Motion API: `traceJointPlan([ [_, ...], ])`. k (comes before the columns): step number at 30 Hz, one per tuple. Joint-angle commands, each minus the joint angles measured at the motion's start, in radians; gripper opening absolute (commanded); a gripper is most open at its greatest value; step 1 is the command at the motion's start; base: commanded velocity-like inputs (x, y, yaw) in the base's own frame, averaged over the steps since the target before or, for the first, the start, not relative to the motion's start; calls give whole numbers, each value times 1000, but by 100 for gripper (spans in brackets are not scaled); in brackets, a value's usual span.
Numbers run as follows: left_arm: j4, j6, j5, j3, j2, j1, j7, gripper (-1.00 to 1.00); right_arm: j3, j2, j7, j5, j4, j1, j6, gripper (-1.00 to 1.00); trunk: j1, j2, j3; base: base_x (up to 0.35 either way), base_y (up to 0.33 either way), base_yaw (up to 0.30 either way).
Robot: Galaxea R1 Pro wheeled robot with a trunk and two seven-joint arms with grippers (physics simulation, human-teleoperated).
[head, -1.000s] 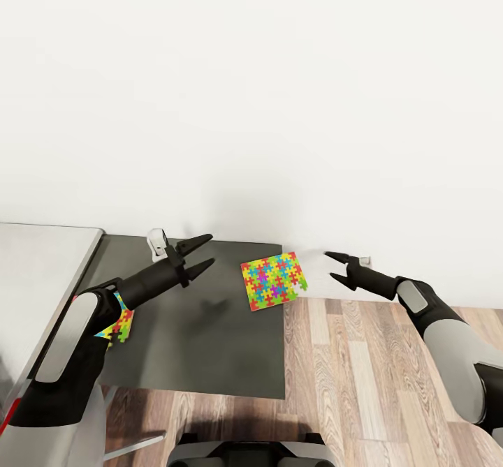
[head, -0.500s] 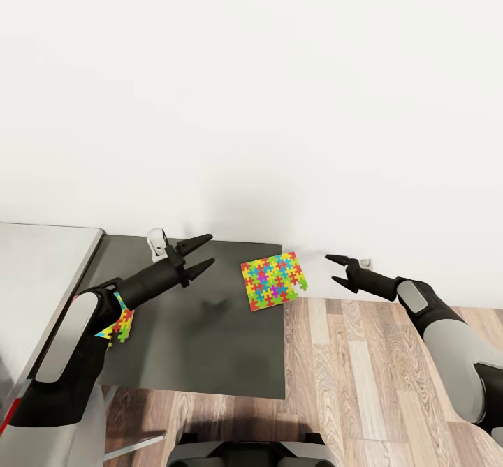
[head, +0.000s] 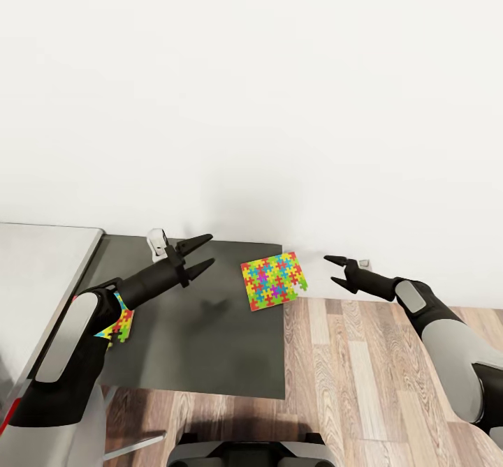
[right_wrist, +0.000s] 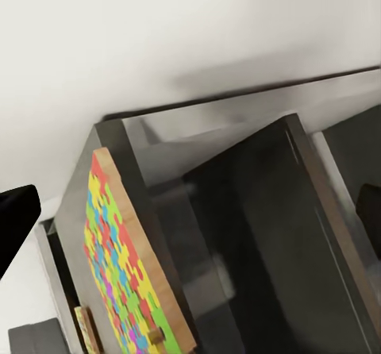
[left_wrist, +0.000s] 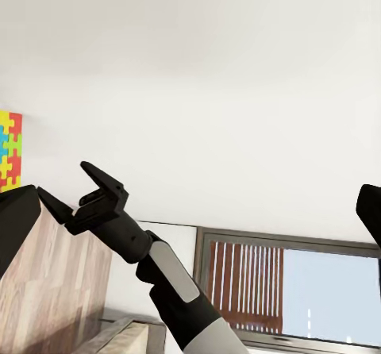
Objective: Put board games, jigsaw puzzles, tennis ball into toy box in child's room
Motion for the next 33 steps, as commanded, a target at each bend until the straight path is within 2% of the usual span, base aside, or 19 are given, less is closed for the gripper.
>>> traceJointPlan([
  [1,-1,1,10,-1,1,-1,8,100,-6,0,2,2,0,-1,5,100,1,-2,-1,0,0,0],
  [8,0,1,10,-1,1,-1,8,100,-6,1,1,4,0,-1,5,100,1,-2,0,0,0,62],
  [19,-1,1,10,-1,0,-1,8,100,-5,2,2,4,0,-1,5,100,1,-2,6,0,0,160],
  [33,0,1,10,-1,-3,-1,8,100,-6,1,2,4,0,-1,5,100,1,-2,7,0,0,40],
])
